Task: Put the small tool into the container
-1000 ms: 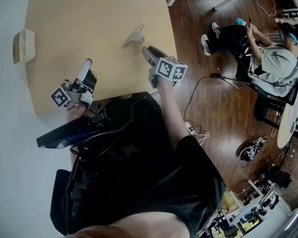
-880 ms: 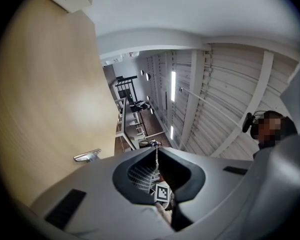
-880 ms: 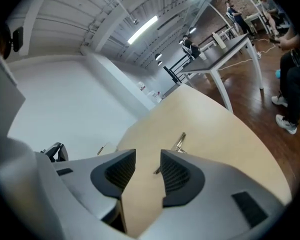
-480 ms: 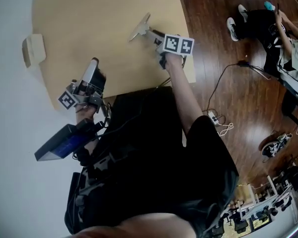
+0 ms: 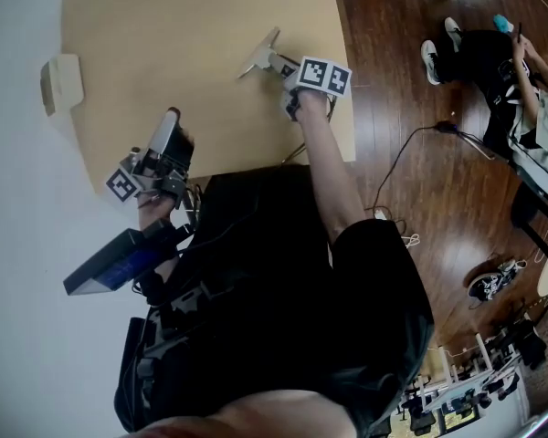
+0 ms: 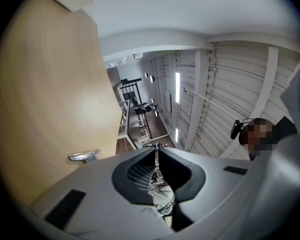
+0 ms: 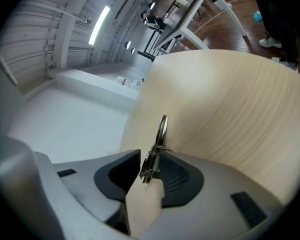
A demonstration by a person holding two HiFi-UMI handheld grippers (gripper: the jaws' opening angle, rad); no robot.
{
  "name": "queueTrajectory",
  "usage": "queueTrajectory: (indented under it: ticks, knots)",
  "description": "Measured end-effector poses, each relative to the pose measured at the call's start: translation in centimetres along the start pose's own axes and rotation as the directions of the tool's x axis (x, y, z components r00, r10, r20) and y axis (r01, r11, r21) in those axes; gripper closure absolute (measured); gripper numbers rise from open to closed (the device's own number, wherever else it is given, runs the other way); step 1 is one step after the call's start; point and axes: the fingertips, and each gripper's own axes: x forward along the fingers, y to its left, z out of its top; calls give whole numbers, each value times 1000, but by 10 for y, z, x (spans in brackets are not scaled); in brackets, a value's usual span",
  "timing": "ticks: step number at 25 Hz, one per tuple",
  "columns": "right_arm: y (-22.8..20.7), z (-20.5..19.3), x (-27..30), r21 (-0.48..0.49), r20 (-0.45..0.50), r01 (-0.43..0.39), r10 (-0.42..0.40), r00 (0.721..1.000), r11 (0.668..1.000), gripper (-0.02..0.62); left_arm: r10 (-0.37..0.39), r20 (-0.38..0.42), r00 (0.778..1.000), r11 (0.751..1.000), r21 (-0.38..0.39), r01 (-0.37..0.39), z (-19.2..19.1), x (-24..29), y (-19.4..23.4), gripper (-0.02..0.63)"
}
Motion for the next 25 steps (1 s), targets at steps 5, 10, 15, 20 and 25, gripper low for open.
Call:
queueTrajectory:
  ticks: [5, 10, 15, 20, 25]
  knots:
    - [3, -1, 8, 50, -13, -52, 53, 999, 997, 561, 17, 37, 999, 1000, -4, -17, 4, -8, 3, 592]
    - [13, 1, 7, 63, -28, -93, 95, 995, 994, 603, 40, 95, 995, 999, 5, -41, 9, -20, 7, 592]
    - [35, 5, 6, 47, 10, -147, 147, 989, 988, 603, 61, 138, 989, 998, 1, -62, 18, -37, 12, 592]
    - [62, 20, 6, 23, 21, -239, 238, 971, 971, 603, 67, 203, 977, 998, -19, -64, 21, -42, 19, 592]
    - [102, -8, 20, -35, -41, -299, 297, 954, 954, 603, 45, 311, 949, 999, -34, -37, 25, -88, 33, 592]
